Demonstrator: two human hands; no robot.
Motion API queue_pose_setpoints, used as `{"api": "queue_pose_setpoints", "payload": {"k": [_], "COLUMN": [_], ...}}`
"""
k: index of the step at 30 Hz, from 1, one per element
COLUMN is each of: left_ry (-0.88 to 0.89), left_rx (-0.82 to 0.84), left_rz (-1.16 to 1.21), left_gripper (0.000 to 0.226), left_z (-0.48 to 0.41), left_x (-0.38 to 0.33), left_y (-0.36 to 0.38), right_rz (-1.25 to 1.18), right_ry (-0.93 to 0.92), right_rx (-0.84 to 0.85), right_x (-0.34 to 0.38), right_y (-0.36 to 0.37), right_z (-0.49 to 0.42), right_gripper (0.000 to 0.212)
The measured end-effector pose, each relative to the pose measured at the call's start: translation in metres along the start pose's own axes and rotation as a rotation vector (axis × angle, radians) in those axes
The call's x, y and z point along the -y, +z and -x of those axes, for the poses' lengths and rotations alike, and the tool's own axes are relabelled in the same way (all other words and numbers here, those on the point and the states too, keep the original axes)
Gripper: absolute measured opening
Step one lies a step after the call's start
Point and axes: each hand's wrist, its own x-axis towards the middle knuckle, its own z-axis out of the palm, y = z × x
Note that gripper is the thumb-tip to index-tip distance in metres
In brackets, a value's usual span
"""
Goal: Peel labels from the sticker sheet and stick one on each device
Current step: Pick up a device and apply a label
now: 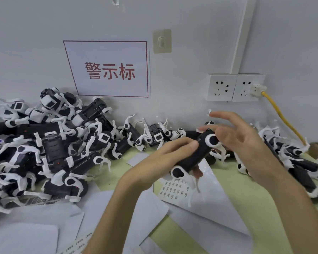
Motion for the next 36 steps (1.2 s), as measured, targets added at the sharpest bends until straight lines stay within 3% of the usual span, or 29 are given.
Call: {"api": "queue_pose_setpoints", "payload": {"k": [2,4,6,9,12,16,20,36], "left_ry": [0.020,0.041,0.064,0.122,0.172,0.234,0.261,0.335], "left_rx": [-0.084,-0.171,-0.233,-0.272,-0.306,-0.300,-0.317,-0.338], "left_rz": [0.110,0.217,0.317,0.484,0.426,0.319,0.250,0.160], "left_gripper": [0.034,0.049,0.060,0.049,0.048,0.048,0.043,0.037], "left_z": [-0.004,-0.007,-0.010,-0.013,-0.015,-0.014,-0.015,-0.017], "left_x": [0.005,0.006,0.007,0.007,0.007,0.005,0.006,0.008], "left_y": [0.001,0.002,0.003,0.005,0.008,0.013,0.017,0.024], "right_rz": [0.110,0.060,-0.032,-0.137,-0.133,-0.152,-0.141,-0.063], "right_ry": [-0.071,-0.164,-0.228,-0.176,-0.082,-0.080,-0.114,-0.176], "right_rx": [-0.208,-0.409,-0.494,-0.294,-0.064,-0.176,-0.230,-0.358], "right_x": [-0.001,0.001,0.007,0.017,0.024,0.028,0.028,0.025], "right_y": [0.001,0.001,-0.001,-0.004,0.004,0.019,0.024,0.040], "right_z": [-0.002,-0.004,-0.003,0.001,0.005,0.007,0.006,0.007], "right_gripper": [0.039,0.021,0.011,0.012,0.018,0.019,0.004,0.015]}}
